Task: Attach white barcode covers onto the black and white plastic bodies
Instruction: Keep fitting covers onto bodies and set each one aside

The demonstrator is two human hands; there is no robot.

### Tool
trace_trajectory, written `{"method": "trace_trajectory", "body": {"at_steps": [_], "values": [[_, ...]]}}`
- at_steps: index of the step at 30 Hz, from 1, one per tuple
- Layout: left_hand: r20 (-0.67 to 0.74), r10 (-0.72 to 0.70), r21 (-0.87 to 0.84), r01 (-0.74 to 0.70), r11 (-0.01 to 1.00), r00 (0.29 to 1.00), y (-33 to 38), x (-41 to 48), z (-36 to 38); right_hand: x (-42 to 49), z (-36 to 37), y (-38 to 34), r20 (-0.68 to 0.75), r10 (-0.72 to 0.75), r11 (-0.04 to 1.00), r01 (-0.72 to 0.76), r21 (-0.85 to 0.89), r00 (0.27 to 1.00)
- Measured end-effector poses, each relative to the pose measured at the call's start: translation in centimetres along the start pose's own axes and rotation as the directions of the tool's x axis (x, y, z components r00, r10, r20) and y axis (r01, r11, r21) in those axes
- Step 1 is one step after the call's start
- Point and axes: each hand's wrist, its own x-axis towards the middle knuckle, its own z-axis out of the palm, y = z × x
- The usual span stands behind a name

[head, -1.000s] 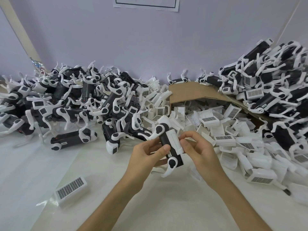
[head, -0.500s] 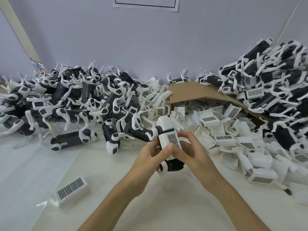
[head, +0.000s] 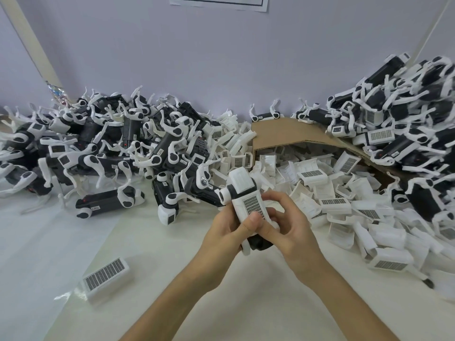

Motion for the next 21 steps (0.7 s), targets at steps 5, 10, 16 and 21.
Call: {"method": "trace_trajectory", "body": {"at_steps": [5, 10, 16, 21], "values": [[-0.047, -0.019, -0.024, 0.017, 1.000, 0.999, 0.3, -0.1, 0.0, -0.2, 0.7, 0.3, -0.023, -0.042, 0.999, 0.042, 0.002, 0.999], [-0.130, -0.007, 0.008, 0.008, 1.000, 0.992, 0.6, 0.0, 0.3, -0.3, 0.9, 0.4, 0.011, -0.072, 0.986, 0.073, -0.152, 0.997], [-0.059, -0.085, 0.130, 0.092, 0.987, 0.995, 0.8, 0.4, -1.0, 0.1, -1.1, -0.7, -0.062, -0.135, 0.967, 0.118, -0.225, 0.989], [0.185, -0.186, 0.367, 0.108, 0.924, 0.965, 1.3, -0.2, -1.2, 0.3, -3.4, -2.5, 0.165, 0.036, 0.950, 0.018, -0.311, 0.986]]}}
